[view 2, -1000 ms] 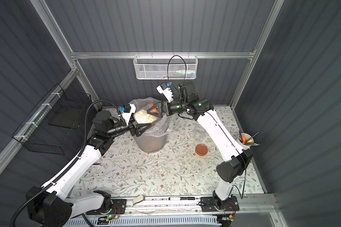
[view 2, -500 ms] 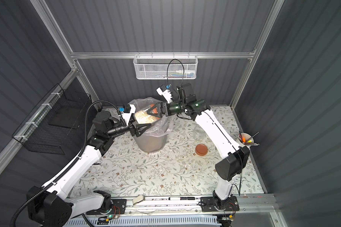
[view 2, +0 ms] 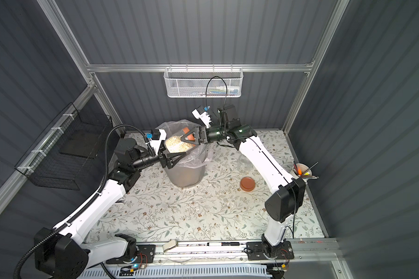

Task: Empty expired oatmeal from jars
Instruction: Unscrew the lid from the jar.

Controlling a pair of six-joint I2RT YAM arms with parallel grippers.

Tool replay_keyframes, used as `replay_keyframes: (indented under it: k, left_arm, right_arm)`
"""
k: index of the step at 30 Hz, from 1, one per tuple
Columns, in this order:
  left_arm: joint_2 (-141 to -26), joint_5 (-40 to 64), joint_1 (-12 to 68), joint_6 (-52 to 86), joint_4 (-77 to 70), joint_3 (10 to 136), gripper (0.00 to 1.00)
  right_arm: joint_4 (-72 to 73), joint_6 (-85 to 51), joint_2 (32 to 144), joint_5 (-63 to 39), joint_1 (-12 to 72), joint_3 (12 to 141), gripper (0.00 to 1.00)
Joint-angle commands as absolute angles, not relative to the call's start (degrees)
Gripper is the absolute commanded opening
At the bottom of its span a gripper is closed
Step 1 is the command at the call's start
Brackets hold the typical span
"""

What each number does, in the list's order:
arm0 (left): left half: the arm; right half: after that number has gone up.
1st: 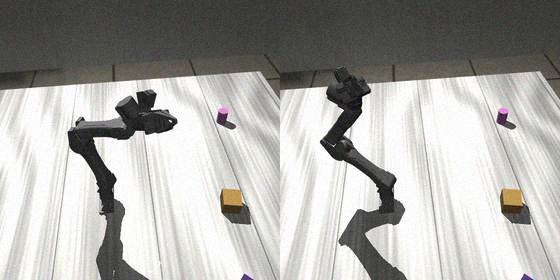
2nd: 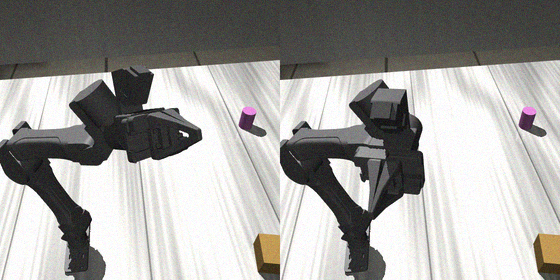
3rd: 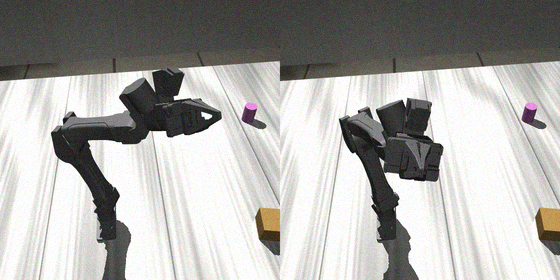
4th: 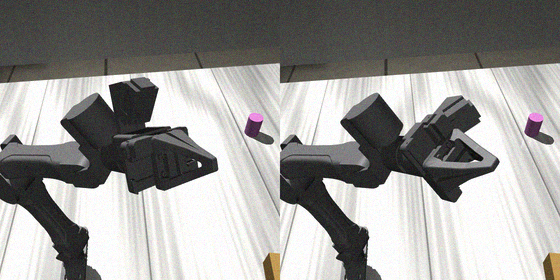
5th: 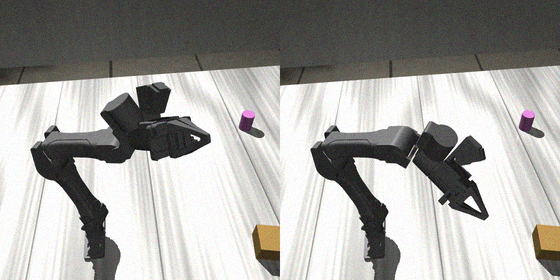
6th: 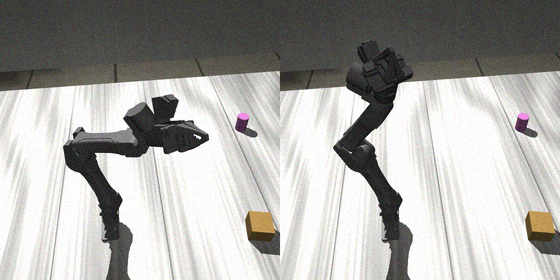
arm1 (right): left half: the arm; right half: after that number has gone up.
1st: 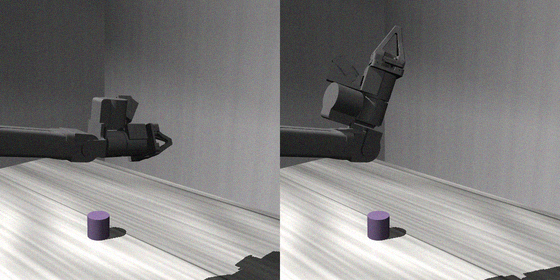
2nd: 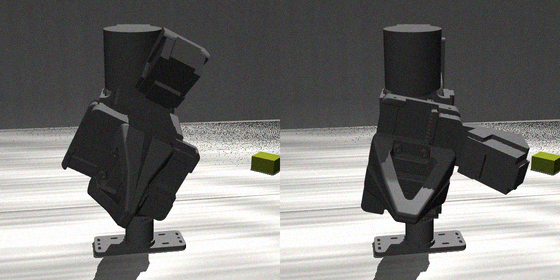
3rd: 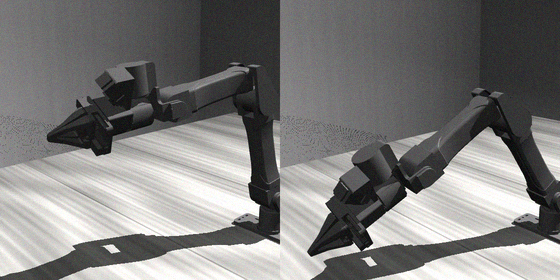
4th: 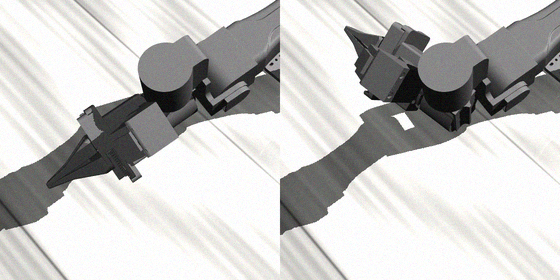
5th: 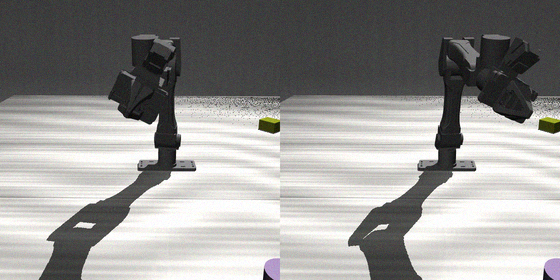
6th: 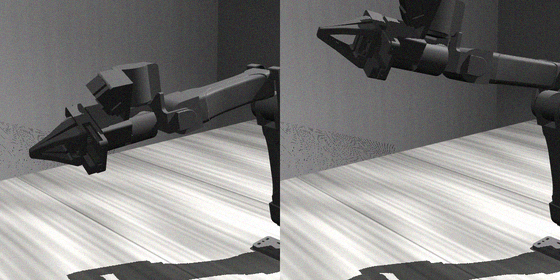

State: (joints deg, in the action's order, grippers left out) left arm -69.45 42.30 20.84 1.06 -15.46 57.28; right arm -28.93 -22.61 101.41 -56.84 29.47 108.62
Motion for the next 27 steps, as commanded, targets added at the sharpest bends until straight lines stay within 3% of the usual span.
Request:
replay_keyframes:
  k: [1,12,14,17,18,27]
  left_arm:
    - [-68.4,43.2,20.5,2.2,-26.3,58.5,0.0]
    - [-69.4,43.1,20.0,3.1,-26.2,58.8,0.0]
    - [-70.3,43.5,20.0,3.1,-25.2,59.6,0.19]
    - [-71.2,44.2,20.0,3.0,-23.8,60.8,0.59]
    - [-71.2,44.1,20.0,2.9,-23.6,60.8,0.64]
    - [-71.8,43.8,20.0,2.5,-23.7,60.7,0.74]
  right_arm:
    - [-30.1,-21.3,99.8,-56.6,29.7,107.9,0.86]
    - [-41.7,-13.5,101.9,-52.2,31.3,116.4,0.67]
    - [-43.8,-12.1,103.0,-50.9,32.3,118.1,0.64]
    - [-43.9,-12.4,104.0,-50.6,32.9,119.4,0.6]
    - [-43.6,-12.7,104.1,-50.4,33.0,119.6,0.58]
    - [-40.7,-15.5,104.0,-50.7,33.2,119.5,0.51]
